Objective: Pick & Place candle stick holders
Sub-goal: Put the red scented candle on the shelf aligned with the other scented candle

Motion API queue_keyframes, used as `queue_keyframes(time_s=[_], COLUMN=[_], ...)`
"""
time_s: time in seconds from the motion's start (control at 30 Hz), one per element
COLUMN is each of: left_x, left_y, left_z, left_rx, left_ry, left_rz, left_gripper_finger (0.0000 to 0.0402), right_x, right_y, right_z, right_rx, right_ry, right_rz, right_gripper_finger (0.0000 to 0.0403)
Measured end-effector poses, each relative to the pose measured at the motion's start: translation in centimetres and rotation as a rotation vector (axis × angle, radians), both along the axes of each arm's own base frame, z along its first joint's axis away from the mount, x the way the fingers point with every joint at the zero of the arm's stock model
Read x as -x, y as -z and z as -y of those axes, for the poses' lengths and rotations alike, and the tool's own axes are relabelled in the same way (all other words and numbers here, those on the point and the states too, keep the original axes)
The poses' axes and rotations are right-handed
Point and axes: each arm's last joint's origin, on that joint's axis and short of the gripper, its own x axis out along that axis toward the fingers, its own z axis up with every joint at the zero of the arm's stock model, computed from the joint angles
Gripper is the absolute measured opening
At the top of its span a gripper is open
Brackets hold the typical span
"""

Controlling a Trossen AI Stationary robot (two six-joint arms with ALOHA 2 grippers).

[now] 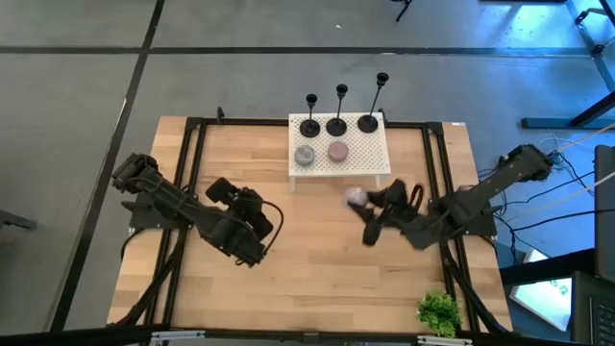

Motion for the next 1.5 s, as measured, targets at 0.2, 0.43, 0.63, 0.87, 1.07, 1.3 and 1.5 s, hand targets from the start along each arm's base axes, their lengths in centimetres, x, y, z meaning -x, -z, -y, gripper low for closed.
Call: queue_keyframes(time_s=[0.2, 0.43, 0.63, 0.87, 1.07, 1.3, 1.5], left_x=[1.1, 5.1, 6.8, 7.1, 7.1, 7.3, 7.8], left_y=[3.5, 8.4, 8.8, 7.0, 6.7, 6.6, 6.6], left_z=[0.8, -0.5, -0.1, 1.1, 2.1, 2.6, 3.1], left_rx=[-0.073, -0.133, -0.072, -0.064, -0.064, -0.064, -0.050], left_ry=[0.023, -0.025, 0.108, 0.254, 0.328, 0.357, 0.378], left_rz=[0.004, 0.035, 0.208, 0.362, 0.375, 0.384, 0.398], left_gripper_finger=[0.0249, 0.0225, 0.0206, 0.0187, 0.0173, 0.0162, 0.0156], right_x=[3.9, 7.2, 8.0, 7.0, 6.1, 5.8, 6.3], right_y=[-2.5, -3.2, -2.9, -1.8, -0.3, -0.1, -0.3], right_z=[4.7, 10.0, 13.9, 17.6, 19.3, 20.0, 20.4], right_rx=[-0.164, -0.339, -0.489, -0.704, -0.785, -0.707, -0.683], right_ry=[0.120, 0.242, 0.309, 0.205, 0.164, 0.112, 0.165], right_rz=[0.066, 0.051, -0.012, -0.122, -0.247, -0.284, -0.248], right_gripper_finger=[0.0179, 0.0179, 0.0179, 0.0179, 0.0179, 0.0179, 0.0179])
